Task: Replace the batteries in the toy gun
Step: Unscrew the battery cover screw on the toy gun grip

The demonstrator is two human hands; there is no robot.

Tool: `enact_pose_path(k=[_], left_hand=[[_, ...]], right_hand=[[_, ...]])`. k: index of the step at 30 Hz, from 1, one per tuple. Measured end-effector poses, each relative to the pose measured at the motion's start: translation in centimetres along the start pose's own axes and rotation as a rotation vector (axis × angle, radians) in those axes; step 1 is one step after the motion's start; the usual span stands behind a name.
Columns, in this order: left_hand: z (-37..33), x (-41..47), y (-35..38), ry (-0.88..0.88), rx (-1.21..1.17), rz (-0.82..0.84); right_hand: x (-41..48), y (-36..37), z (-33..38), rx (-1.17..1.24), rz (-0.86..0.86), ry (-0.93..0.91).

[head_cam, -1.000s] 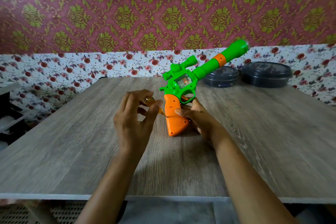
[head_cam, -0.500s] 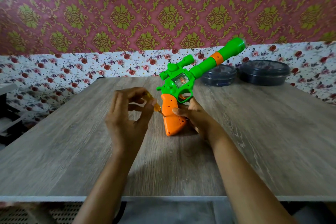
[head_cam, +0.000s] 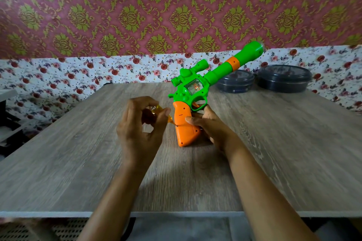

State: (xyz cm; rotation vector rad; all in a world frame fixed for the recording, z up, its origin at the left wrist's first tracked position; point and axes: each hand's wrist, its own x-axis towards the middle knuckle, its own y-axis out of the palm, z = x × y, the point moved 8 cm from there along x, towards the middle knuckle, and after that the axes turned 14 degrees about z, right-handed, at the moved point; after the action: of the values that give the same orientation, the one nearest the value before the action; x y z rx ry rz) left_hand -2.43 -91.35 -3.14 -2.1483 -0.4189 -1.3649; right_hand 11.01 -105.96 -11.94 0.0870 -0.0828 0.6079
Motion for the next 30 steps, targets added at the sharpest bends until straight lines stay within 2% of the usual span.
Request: enact_pose_path(k=[10, 20, 25, 30], left_hand=[[-0.5, -0.1, 0.7, 0.073, -0.088, 0.104], [-0.1, -0.1, 0.0, 0.009, -0.068, -0.018], [-0.2, -0.2, 0.2, 0.042, 0.028, 0.013], [0.8, -0.1, -0.6, -0.034, -0.031, -0.075]], right_hand=[[0.3, -0.4, -0.4, 0.005, -0.014, 0.004], [0.2, -0.4, -0.4, 0.002, -0.012, 0.002], [0.2, -0.3, -0.2, 0.006, -0.009, 0.003], [0.2, -0.5, -0.2, -0.023, -0.03, 0.013]])
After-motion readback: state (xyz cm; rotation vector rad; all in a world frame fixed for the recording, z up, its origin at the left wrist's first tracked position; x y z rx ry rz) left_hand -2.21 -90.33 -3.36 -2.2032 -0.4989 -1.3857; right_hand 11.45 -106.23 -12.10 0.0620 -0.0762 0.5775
